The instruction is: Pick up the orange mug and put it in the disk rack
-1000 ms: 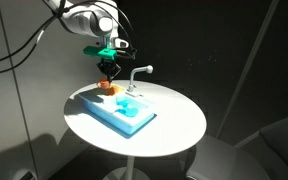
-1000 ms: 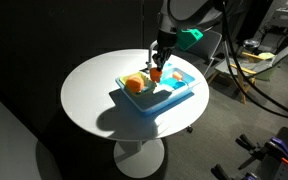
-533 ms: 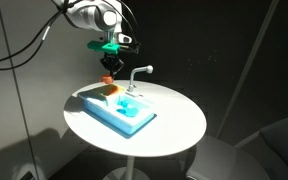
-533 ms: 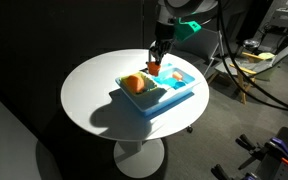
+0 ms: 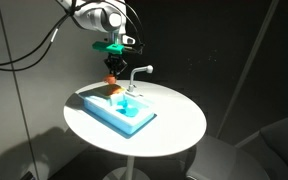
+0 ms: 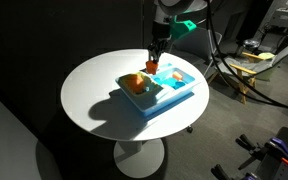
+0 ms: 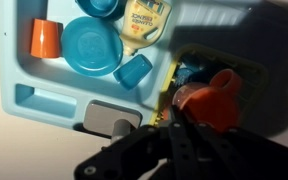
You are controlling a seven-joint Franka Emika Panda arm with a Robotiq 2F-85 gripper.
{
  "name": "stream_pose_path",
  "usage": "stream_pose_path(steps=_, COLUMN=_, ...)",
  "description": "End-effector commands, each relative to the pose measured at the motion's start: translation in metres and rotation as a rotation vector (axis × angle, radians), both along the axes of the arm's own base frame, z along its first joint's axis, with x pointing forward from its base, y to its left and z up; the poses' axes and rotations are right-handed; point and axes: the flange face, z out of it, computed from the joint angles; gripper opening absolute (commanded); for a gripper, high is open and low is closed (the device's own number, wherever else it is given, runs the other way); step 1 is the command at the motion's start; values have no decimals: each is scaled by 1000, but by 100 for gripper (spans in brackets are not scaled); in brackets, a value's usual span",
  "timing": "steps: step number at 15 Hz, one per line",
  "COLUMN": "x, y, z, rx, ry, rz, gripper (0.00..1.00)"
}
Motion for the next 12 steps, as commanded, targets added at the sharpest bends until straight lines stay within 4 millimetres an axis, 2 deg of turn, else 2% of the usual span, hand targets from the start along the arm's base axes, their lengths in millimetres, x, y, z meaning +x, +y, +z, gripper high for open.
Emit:
stream_pose_path(steps=1, x=13, y=-1, z=-5, rx=-17, ry=25, rz=21, gripper=1)
stream_pose_path(steps=7, x=18, y=12, z=-23, rx=-27, ry=55, rz=49, gripper=1)
stream_pose_path(steps=12, x=20, y=18, z=-29, rx=-38, ry=69, rz=65, gripper=1)
